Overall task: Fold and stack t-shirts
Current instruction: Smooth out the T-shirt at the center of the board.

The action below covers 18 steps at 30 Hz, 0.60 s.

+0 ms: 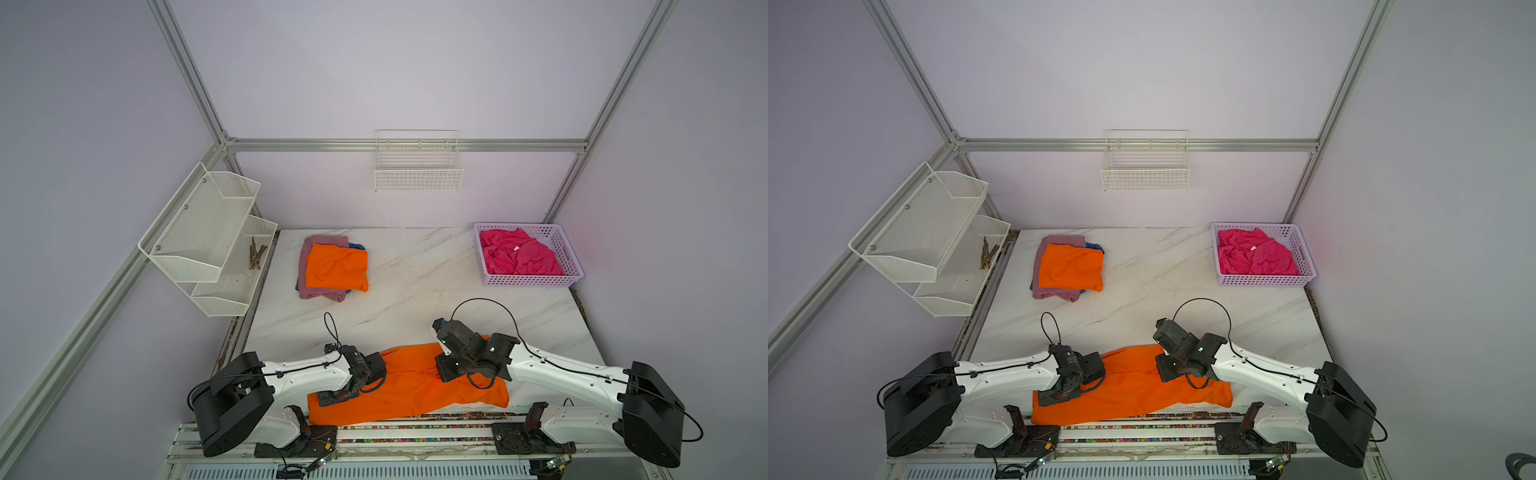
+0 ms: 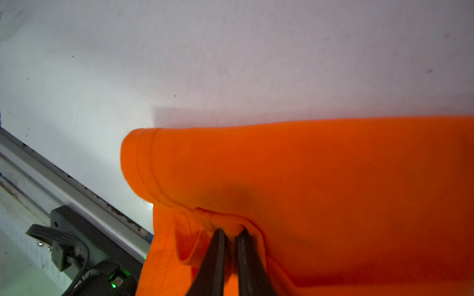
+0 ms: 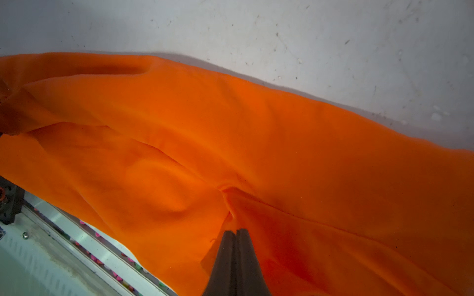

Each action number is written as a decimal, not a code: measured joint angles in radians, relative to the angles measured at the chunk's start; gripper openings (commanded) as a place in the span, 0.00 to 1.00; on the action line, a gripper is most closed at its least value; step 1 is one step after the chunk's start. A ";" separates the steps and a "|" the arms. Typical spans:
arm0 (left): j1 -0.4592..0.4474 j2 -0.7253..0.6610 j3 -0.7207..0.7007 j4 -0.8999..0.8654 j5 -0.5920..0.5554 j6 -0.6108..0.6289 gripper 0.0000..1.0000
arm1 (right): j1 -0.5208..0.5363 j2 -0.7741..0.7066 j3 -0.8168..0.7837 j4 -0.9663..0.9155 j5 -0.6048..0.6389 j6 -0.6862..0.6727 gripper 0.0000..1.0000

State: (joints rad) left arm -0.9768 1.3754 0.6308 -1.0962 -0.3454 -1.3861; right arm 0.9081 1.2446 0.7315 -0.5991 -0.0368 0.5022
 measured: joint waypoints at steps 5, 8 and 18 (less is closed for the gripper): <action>0.000 -0.014 -0.008 0.004 -0.001 -0.001 0.16 | 0.005 -0.053 -0.018 -0.027 -0.006 0.014 0.00; 0.000 -0.019 -0.008 0.005 -0.001 -0.002 0.16 | 0.006 -0.064 -0.033 -0.044 -0.006 0.021 0.00; -0.001 -0.019 -0.008 0.005 -0.001 -0.002 0.16 | 0.036 -0.022 -0.075 -0.046 -0.009 0.075 0.00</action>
State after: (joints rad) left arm -0.9779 1.3567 0.6228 -1.0916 -0.3466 -1.3876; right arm 0.9440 1.2224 0.6563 -0.6453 -0.0456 0.5774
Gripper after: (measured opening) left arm 0.159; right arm 0.059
